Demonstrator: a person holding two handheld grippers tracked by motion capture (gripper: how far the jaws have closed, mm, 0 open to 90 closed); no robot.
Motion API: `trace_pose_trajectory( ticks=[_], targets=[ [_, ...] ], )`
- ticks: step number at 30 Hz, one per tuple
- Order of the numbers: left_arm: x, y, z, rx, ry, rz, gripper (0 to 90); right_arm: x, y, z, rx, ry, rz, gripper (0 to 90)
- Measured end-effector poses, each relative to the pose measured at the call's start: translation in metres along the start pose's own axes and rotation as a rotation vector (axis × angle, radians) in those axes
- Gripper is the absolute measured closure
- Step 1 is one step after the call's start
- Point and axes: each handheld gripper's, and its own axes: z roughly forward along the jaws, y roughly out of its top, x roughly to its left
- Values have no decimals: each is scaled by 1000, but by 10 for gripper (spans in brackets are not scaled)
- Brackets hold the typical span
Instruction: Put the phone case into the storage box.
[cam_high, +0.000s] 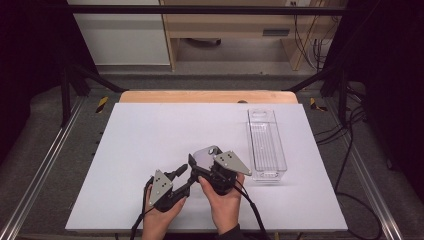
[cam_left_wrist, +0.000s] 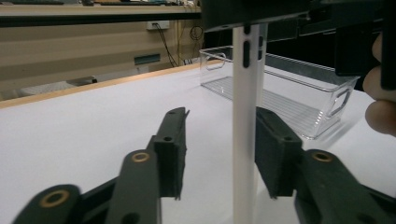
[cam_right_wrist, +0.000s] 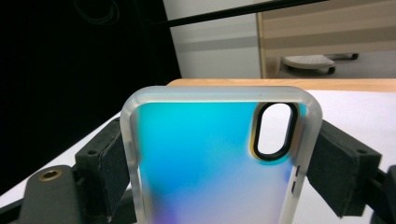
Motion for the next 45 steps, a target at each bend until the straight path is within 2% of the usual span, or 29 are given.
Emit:
trace_pose_trajectory(
  ticks=[1, 2, 4, 10, 12, 15, 17, 19, 22, 27, 28, 32, 35, 36, 38, 39, 43, 45],
  targets=[
    [1, 0, -1, 4, 1, -3, 461, -4, 2, 1, 1, -10, -4, 177],
    [2, 0, -1, 7, 2, -4, 461, -4, 2, 1, 1, -10, -4, 177],
    [7, 0, -4, 23, 7, -4, 379, -9, 6, 3, 8, -30, -22, 177],
    [16, 2, -13, 15, 34, -20, 261, -16, 16, 9, 20, -43, -50, 178],
    [19, 1, -18, 25, 44, -20, 205, -19, 21, 13, 29, -42, -57, 178],
    [25, -4, -29, 54, 88, -5, 168, -25, 25, 21, 54, -45, -81, 177],
    [30, -5, -34, 78, 96, -25, 142, -29, 28, 26, 72, -40, -84, 178],
    [36, -5, -44, 63, 139, -49, 112, -33, 33, 30, 105, -27, -76, 178],
    [42, -4, -51, 52, 154, -65, 89, -36, 37, 32, 123, -14, -62, 178],
    [60, -7, -54, 50, 189, -68, 74, -46, 51, 39, 168, 21, 18, 178],
    [64, -7, -56, 38, 201, -85, 70, -51, 56, 44, 191, 12, 15, 178],
    [72, -8, -59, 22, 216, -95, 62, -58, 68, 47, 201, -13, -14, 178],
    [77, -10, -60, 32, 225, -125, 53, -66, 87, 50, 198, -44, -51, 178],
    [78, -11, -59, 40, 226, -130, 53, -66, 87, 50, 198, -44, -51, 178],
    [80, -13, -58, 62, 232, -145, 53, -69, 95, 51, 188, -61, -78, 177],
    [80, -14, -57, 76, 232, -145, 52, -72, 105, 50, 167, -86, -103, 178],
    [81, -15, -57, 76, 229, -149, 52, -78, 116, 48, 138, -116, -112, 178],
    [82, -14, -58, 75, 236, -149, 55, -88, 127, 46, 121, -154, -141, 178]
  ],
)
